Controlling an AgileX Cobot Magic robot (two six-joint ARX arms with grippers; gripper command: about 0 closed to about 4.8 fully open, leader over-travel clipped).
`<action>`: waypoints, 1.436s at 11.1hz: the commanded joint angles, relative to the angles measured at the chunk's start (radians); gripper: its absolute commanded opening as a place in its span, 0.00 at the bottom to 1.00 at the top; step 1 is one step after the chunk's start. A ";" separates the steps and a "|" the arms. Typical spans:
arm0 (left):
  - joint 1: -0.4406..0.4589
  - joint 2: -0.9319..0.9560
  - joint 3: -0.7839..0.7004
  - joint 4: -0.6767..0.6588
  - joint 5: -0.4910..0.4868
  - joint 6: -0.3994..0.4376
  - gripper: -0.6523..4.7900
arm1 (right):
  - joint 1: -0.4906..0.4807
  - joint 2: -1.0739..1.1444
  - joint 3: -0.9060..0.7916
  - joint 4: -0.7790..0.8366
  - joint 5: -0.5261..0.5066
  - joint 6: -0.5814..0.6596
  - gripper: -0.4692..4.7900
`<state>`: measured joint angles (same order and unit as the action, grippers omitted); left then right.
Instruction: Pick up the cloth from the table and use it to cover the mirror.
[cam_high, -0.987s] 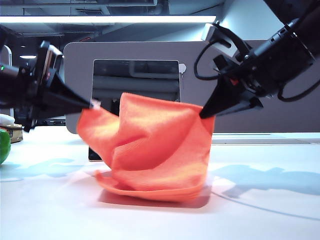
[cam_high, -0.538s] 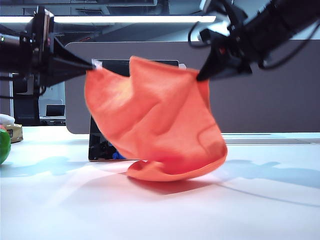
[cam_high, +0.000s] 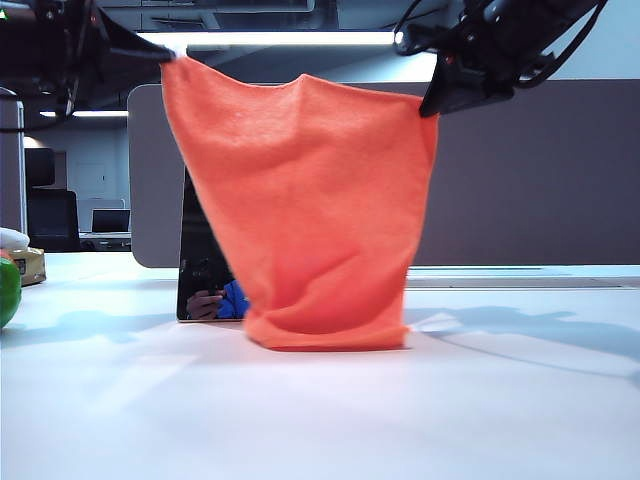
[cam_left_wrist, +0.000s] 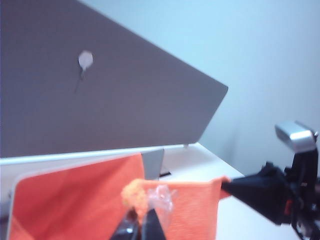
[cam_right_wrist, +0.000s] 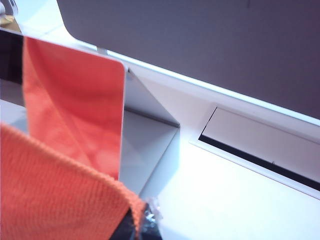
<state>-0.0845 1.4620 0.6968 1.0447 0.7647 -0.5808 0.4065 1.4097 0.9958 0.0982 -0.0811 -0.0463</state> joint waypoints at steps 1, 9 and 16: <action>0.000 -0.003 0.050 0.025 -0.047 -0.003 0.11 | 0.002 0.064 0.091 0.027 0.001 0.001 0.08; 0.000 -0.156 0.066 -0.110 -0.147 0.060 0.11 | 0.002 0.111 0.216 0.048 -0.034 -0.010 0.08; 0.000 -0.340 0.065 -0.593 -0.343 0.235 0.11 | 0.041 0.111 0.216 0.037 -0.039 -0.011 0.08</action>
<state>-0.0841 1.1202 0.7574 0.4706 0.4316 -0.3542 0.4461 1.5253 1.2072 0.1215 -0.1490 -0.0532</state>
